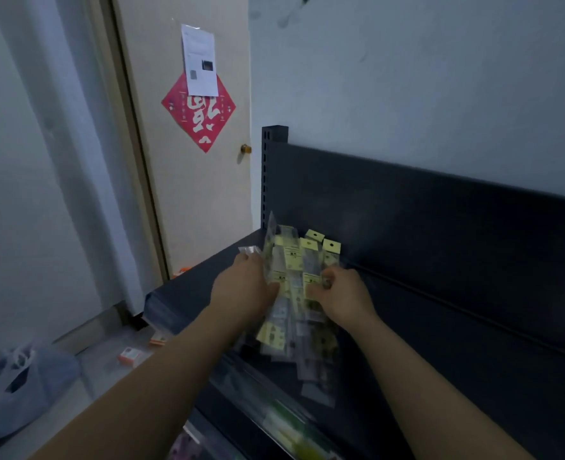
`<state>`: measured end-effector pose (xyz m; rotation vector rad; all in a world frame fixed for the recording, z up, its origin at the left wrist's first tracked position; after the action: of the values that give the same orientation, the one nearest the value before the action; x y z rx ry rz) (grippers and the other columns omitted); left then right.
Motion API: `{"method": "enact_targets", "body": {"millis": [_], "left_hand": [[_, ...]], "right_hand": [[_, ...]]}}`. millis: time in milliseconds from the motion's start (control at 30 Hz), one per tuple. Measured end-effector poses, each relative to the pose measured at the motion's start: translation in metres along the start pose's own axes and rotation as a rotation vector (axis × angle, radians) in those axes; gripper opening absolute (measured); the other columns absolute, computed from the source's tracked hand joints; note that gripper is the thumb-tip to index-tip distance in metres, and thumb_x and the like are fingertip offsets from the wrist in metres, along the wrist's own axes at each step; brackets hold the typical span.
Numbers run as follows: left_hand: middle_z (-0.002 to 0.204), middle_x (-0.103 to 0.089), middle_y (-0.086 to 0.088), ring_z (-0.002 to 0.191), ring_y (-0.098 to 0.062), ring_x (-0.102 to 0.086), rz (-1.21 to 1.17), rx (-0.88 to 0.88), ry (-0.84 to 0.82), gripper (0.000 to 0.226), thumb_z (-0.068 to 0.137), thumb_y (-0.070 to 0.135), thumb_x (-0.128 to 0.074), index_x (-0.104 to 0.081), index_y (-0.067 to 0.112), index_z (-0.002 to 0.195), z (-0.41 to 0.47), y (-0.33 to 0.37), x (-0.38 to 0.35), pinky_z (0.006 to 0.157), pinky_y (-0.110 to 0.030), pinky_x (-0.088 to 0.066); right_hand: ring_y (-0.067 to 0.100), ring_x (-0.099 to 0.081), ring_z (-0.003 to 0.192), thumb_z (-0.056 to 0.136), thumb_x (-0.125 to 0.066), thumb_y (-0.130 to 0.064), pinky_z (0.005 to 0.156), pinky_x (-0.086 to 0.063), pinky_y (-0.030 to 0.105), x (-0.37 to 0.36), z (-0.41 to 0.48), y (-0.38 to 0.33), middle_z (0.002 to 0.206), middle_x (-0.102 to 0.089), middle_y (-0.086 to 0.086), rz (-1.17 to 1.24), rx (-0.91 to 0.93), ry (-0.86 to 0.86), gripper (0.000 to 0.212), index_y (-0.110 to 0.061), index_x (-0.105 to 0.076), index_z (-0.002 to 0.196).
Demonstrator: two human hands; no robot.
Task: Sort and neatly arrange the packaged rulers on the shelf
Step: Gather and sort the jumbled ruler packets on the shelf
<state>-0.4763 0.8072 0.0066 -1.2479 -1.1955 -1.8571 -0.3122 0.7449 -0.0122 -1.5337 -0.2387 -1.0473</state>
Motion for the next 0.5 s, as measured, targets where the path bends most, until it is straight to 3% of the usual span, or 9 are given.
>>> {"method": "enact_targets", "body": {"millis": [200, 367, 500], "left_hand": [[0.135, -0.046, -0.010, 0.123, -0.028, -0.044, 0.225, -0.101, 0.083, 0.062, 0.092, 0.057, -0.043, -0.041, 0.013, 0.136, 0.006, 0.002, 0.005, 0.096, -0.038, -0.041], [0.132, -0.051, -0.011, 0.117, -0.029, -0.047, 0.300, -0.152, 0.005, 0.054, 0.094, 0.056, -0.037, -0.051, 0.014, 0.126, 0.008, 0.003, -0.001, 0.092, -0.038, -0.041], [0.126, -0.055, -0.005, 0.116, -0.026, -0.047, 0.314, -0.268, 0.116, 0.047, 0.095, 0.052, -0.037, -0.055, 0.017, 0.120, 0.000, 0.022, 0.010, 0.092, -0.037, -0.039]], "right_hand": [[0.020, -0.058, 0.082, 0.087, -0.058, -0.032, 0.069, -0.049, 0.036, 0.003, -0.001, 0.005, 0.083, -0.057, 0.000, -0.046, -0.007, 0.048, 0.020, -0.013, -0.061, 0.086], [0.020, -0.055, 0.101, 0.090, -0.057, -0.032, 0.084, -0.050, 0.036, 0.007, -0.007, 0.007, 0.098, -0.055, -0.003, -0.060, -0.041, 0.068, 0.026, -0.014, -0.063, 0.108], [0.025, -0.053, 0.106, 0.093, -0.054, -0.032, 0.085, -0.049, 0.036, 0.020, -0.015, 0.004, 0.110, -0.060, 0.007, -0.125, -0.031, 0.115, 0.031, -0.009, -0.062, 0.111]]}}
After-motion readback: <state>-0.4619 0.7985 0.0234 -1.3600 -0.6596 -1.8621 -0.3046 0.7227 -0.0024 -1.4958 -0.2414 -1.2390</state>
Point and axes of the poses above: each hand's wrist, its own z-axis towards the middle knuckle, its own x-axis out of the back of the hand, y = z × x, the point moved 7 cm from there along z, towards the middle knuckle
